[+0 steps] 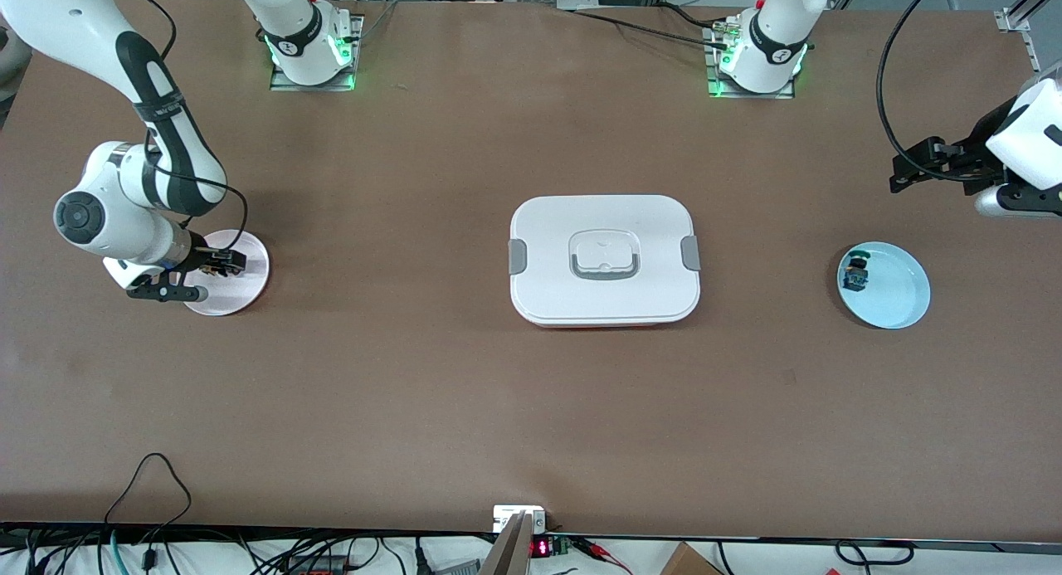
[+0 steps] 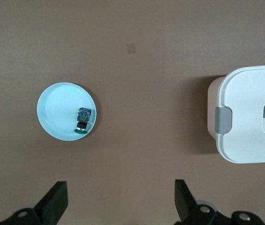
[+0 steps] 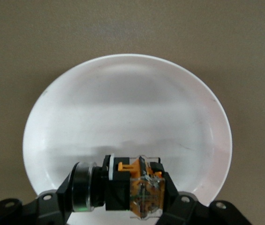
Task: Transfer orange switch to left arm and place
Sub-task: 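Lift the orange switch off the white plate with the right gripper, then carry the switch toward the box while the left gripper reaches over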
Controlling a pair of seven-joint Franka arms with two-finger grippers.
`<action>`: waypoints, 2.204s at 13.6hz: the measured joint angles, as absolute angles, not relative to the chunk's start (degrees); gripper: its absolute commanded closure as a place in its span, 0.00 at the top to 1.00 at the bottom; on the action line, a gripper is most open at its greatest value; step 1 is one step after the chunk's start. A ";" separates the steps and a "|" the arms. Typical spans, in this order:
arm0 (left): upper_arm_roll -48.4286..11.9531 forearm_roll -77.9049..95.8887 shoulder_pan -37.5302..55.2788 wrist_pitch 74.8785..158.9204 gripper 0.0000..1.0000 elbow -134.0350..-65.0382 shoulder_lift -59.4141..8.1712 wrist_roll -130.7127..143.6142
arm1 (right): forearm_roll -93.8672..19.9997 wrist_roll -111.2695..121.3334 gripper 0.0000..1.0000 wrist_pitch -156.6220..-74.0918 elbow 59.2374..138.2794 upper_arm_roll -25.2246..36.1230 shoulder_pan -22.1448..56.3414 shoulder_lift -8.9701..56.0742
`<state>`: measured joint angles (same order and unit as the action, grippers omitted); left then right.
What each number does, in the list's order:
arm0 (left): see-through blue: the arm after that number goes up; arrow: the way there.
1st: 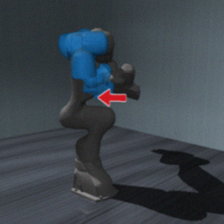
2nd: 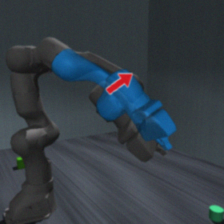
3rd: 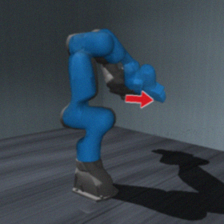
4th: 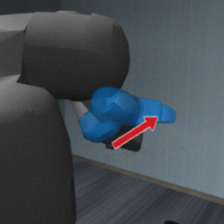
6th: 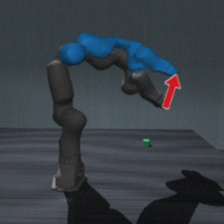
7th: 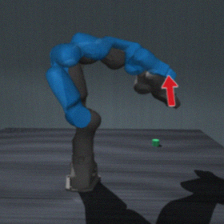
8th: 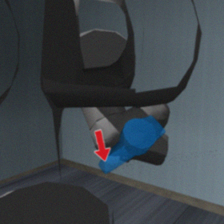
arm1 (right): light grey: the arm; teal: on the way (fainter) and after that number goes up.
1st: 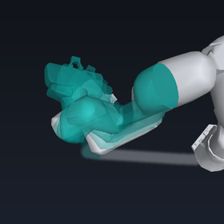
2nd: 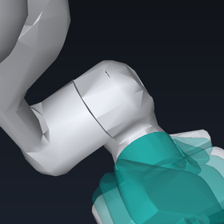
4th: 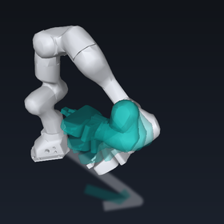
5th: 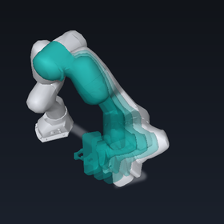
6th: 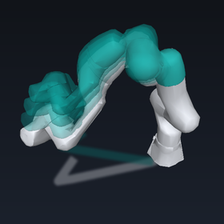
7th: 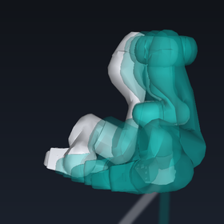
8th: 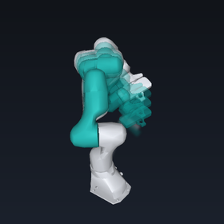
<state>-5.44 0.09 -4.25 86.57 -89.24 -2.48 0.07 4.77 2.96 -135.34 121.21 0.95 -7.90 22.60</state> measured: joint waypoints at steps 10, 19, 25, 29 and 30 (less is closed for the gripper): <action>-5.44 0.09 -4.25 86.56 1.00 -89.23 -2.50 0.07 | 4.77 2.95 0.18 -102.92 103.61 0.72 -4.69 15.11; -5.45 0.09 -4.25 86.56 1.00 -89.23 -2.58 0.07 | 4.77 3.05 0.18 -91.08 88.28 0.61 -3.73 14.65; -5.44 0.09 -4.25 86.56 1.00 -89.23 -2.59 0.07 | 2.73 5.55 0.14 -82.28 78.68 0.62 -3.69 14.41; -5.45 0.09 -4.25 86.56 1.00 -89.23 -2.59 0.07 | -8.50 8.15 0.14 -81.98 76.78 -0.42 -3.49 14.05; -5.45 0.09 -4.25 86.56 1.00 -89.23 -2.59 0.07 | -9.60 8.58 0.14 -81.98 76.60 -1.36 -3.45 13.78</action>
<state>-5.45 0.09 -4.25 86.56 -89.23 -2.59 0.07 -9.60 8.58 -81.98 76.60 -1.36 -3.45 13.78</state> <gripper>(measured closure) 0.000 0.273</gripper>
